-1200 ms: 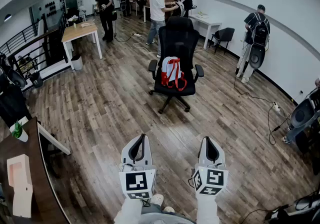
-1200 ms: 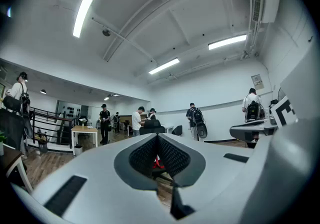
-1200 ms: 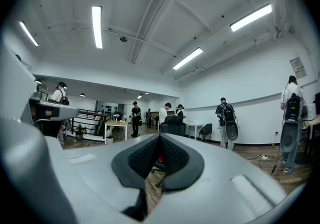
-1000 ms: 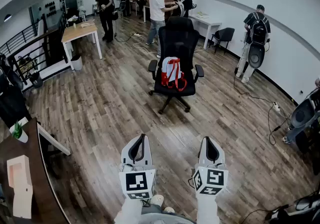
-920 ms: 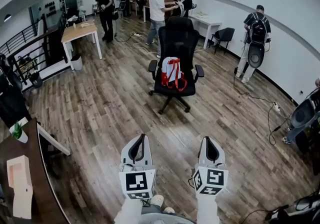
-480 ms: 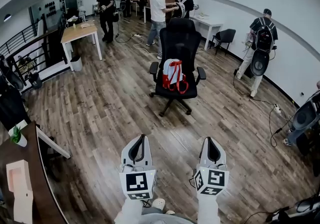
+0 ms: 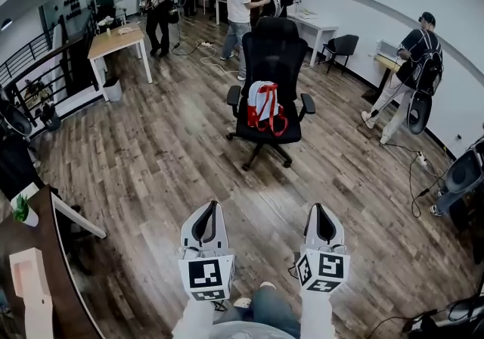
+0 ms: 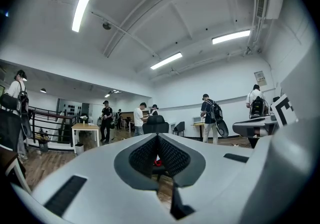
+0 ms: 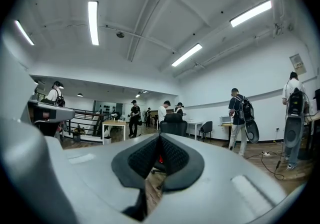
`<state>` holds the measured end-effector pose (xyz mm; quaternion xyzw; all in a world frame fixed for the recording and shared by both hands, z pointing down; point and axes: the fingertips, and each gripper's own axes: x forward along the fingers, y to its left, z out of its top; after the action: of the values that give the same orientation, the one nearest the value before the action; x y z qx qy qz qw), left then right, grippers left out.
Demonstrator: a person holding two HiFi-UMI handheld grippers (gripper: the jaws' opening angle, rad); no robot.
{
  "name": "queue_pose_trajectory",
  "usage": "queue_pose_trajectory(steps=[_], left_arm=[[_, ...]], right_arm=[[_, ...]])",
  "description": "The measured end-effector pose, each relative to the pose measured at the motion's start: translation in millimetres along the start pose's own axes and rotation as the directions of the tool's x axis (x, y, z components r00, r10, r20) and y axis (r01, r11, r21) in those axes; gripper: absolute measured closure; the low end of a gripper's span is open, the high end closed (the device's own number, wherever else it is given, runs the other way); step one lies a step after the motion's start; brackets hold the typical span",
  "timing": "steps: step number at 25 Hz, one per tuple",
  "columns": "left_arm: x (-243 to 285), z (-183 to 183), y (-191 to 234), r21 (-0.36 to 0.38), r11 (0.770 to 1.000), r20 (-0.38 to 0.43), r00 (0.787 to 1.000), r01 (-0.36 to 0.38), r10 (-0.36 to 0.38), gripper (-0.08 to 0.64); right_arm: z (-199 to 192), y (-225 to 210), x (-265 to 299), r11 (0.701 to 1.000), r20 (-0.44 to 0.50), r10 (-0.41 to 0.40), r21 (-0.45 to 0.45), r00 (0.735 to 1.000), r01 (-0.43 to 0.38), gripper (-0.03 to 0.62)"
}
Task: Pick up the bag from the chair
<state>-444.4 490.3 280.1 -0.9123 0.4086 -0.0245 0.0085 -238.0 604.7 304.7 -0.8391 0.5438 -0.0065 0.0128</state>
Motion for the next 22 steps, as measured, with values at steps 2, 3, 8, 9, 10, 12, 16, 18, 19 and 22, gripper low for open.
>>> queue_pose_trajectory(steps=[2,3,8,9,10,12,16,18,19,22], left_arm=[[8.8,-3.2,3.0,-0.003,1.000,-0.009,1.000,-0.006,0.006,0.555],[14.1,-3.9,4.4,-0.003,1.000,-0.012,1.000,-0.008,0.008,0.554],[53.4,-11.1,9.8,-0.008,0.999,-0.026,0.999,-0.038,0.037,0.555],[63.9,-10.7,10.3,-0.010,0.999,-0.025,0.999,-0.044,0.043,0.554],[75.1,-10.1,10.8,-0.010,0.999,-0.023,0.999,-0.048,0.048,0.554],[100.0,-9.2,12.1,-0.003,0.998,-0.022,0.998,-0.056,0.056,0.554],[159.4,-4.5,13.0,0.002,0.998,-0.021,0.997,-0.070,0.070,0.554],[191.7,2.4,11.2,0.004,0.997,-0.015,0.997,-0.072,0.072,0.554],[207.9,7.1,9.4,0.009,0.997,-0.009,0.997,-0.072,0.072,0.554],[254.2,18.2,6.6,0.020,0.996,0.013,0.997,-0.083,0.082,0.555]], right_arm=[[-3.2,-1.4,9.7,1.000,-0.007,0.001,0.005,1.000,-0.001,0.581],[-4.8,-2.2,15.9,1.000,-0.011,0.003,0.008,1.000,-0.003,0.581],[-9.2,-10.7,61.2,1.000,-0.019,0.022,0.015,1.000,-0.022,0.581],[-9.9,-13.1,72.9,1.000,-0.020,0.028,0.015,0.999,-0.028,0.581],[-10.5,-15.6,85.2,0.999,-0.021,0.034,0.014,0.999,-0.033,0.581],[-10.8,-21.0,112.1,0.999,-0.019,0.041,0.018,0.999,-0.040,0.581],[-6.4,-35.7,172.3,0.998,-0.011,0.058,0.021,0.998,-0.058,0.581],[-0.3,-45.7,205.4,0.997,-0.005,0.071,0.016,0.997,-0.070,0.581],[4.1,-51.7,221.9,0.997,0.002,0.075,0.016,0.997,-0.075,0.581],[16.4,-68.2,269.3,0.996,0.026,0.085,0.014,0.996,-0.086,0.581]])
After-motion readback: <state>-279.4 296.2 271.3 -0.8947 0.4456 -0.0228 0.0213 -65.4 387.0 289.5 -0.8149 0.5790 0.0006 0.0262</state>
